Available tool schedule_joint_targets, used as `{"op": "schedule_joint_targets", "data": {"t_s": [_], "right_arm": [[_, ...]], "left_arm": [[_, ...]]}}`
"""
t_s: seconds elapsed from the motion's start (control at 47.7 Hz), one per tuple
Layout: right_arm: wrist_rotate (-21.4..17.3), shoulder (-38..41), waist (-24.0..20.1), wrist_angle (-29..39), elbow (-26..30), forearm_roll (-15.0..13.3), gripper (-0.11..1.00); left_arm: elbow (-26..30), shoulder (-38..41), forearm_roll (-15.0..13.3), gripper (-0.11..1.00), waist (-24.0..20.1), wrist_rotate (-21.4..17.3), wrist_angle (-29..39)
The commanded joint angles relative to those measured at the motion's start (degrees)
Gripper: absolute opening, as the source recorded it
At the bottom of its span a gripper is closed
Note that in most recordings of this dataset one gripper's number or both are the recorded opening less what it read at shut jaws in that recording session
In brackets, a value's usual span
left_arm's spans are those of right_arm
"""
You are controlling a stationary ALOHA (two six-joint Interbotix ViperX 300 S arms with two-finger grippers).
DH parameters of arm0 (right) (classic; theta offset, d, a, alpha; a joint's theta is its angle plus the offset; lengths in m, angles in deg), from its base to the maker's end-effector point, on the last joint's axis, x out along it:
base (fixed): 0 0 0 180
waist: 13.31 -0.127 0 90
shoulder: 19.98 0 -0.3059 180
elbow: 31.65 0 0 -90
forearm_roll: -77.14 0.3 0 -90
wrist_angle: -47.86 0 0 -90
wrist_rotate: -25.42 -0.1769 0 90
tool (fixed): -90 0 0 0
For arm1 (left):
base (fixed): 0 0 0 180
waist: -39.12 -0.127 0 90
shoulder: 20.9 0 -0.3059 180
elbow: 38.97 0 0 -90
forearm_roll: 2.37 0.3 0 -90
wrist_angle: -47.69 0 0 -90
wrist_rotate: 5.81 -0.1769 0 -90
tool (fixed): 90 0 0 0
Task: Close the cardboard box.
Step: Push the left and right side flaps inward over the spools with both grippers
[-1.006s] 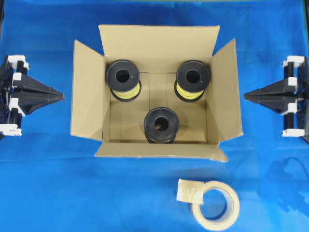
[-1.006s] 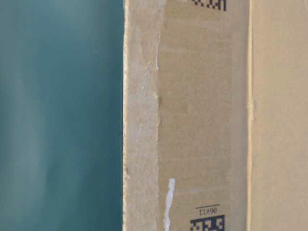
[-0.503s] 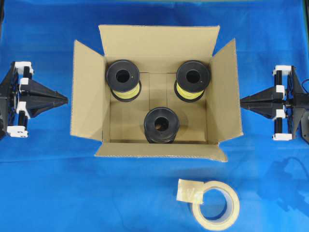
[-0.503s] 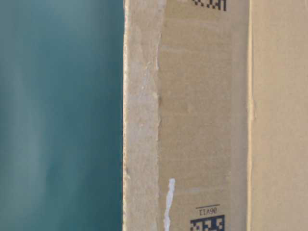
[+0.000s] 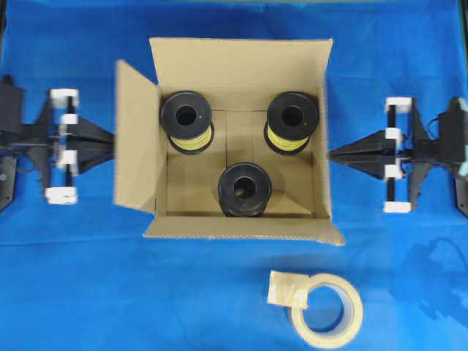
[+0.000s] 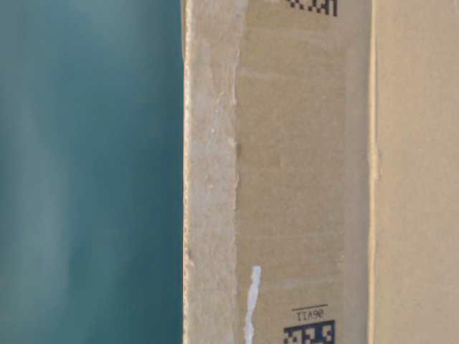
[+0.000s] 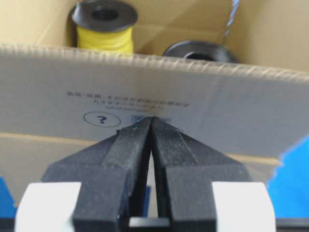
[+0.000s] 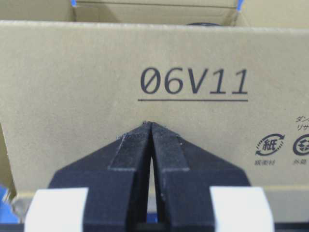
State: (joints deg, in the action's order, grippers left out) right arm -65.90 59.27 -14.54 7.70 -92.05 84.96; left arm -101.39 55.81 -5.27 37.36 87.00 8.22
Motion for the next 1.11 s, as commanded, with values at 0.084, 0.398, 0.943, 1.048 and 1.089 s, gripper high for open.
{"op": "schedule_joint_targets", "data": {"t_s": [0.084,0.398,0.943,1.048,1.089], "right_arm": [[0.2,2.8,0.2,-0.4,3.9,0.0,0.00],[0.4,4.8,0.4,-0.2,5.6,0.0,0.00],[0.0,12.3,1.6,6.9,9.5,0.4,0.00],[0.0,12.7,1.6,6.9,9.7,0.8,0.00],[0.0,12.6,1.6,6.9,9.6,0.9,0.00]], "left_arm": [[7.1,7.2,0.4,0.00,-1.1,-0.2,-1.4],[13.7,12.9,0.4,0.00,-1.8,-0.2,-0.6],[18.7,21.5,0.3,0.00,-1.9,0.7,4.8],[19.2,21.8,0.3,0.00,-1.8,0.7,5.5],[19.3,21.8,0.3,0.00,-1.8,0.6,5.4]]}}
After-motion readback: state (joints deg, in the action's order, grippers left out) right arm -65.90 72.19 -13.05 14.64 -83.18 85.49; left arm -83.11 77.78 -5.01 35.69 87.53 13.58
